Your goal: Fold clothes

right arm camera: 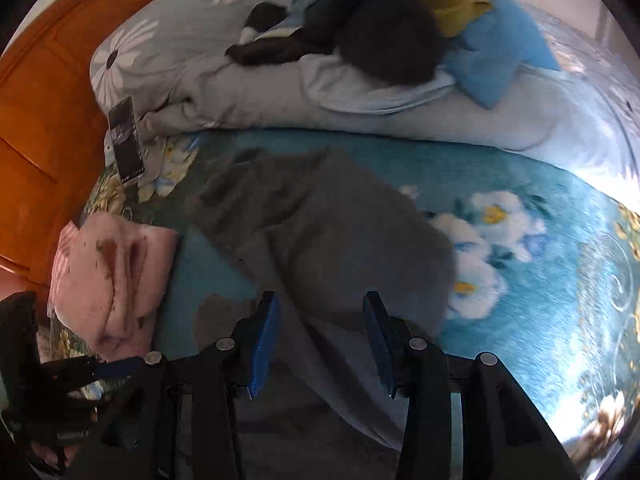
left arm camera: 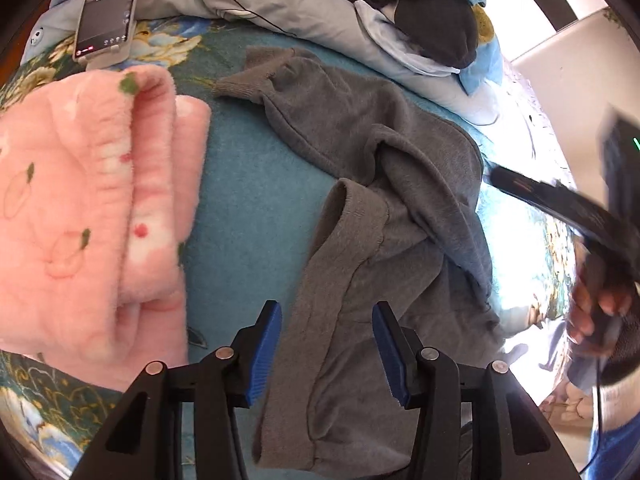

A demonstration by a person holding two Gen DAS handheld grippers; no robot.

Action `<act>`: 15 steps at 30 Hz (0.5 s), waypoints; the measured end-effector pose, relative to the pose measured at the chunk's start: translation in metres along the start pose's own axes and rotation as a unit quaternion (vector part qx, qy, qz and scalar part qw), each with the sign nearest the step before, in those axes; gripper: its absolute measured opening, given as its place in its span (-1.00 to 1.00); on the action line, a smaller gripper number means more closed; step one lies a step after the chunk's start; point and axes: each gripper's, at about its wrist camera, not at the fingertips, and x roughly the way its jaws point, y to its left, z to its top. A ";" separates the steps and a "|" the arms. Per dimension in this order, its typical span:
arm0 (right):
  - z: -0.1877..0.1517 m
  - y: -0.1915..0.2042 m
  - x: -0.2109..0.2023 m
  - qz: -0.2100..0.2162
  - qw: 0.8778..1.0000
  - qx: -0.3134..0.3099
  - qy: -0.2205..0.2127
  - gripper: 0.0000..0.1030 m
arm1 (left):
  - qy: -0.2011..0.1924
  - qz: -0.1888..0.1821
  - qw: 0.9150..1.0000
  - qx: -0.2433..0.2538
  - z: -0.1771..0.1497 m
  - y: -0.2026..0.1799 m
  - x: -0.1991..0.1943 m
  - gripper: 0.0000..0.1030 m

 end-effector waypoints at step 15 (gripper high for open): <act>0.020 -0.011 0.012 0.006 0.999 0.036 -0.004 -0.91 | 0.010 0.008 1.000 -0.010 0.012 -0.002 0.013 0.11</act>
